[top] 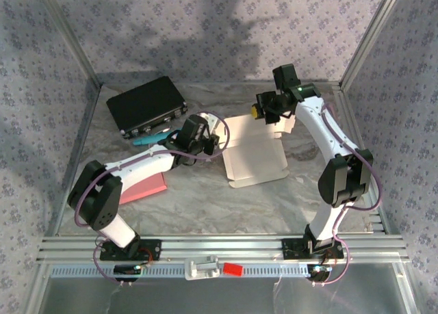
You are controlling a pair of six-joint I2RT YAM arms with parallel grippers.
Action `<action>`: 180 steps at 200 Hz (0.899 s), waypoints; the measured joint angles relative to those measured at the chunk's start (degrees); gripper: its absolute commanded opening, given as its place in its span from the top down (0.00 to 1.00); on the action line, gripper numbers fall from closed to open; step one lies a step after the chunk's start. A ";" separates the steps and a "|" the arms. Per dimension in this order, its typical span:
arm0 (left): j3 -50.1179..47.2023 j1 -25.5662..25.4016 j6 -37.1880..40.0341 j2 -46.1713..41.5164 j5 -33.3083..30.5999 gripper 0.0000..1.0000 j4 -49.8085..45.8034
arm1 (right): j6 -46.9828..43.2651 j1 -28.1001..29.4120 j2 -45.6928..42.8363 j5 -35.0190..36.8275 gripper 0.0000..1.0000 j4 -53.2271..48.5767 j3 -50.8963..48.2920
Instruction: Fold the paper box
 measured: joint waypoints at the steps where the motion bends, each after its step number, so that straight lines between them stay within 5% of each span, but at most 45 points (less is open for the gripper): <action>1: 0.00 0.02 -0.09 0.00 -0.07 1.00 -0.02 | -0.02 -0.02 0.00 0.00 1.00 0.04 -0.02; 13: 0.00 0.09 -0.37 0.09 -0.15 1.00 -0.02 | -0.48 -0.11 0.00 -0.13 1.00 0.79 -0.46; 50: 0.00 0.13 -2.60 0.07 -0.33 1.00 -2.21 | -5.51 -0.07 0.66 -3.17 0.61 6.43 -2.43; 79: -1.29 0.22 -4.98 -1.18 -0.37 1.00 -4.42 | -9.68 1.42 -1.11 -2.89 0.46 12.72 -7.23; 122: -4.00 0.31 -6.91 -4.96 -0.76 1.00 -6.05 | -5.90 6.14 -9.90 -0.15 0.43 24.37 -22.40; 180: -4.28 0.35 -6.88 -5.75 -0.76 1.00 -7.30 | -4.42 6.82 -6.86 2.25 0.43 26.34 -16.90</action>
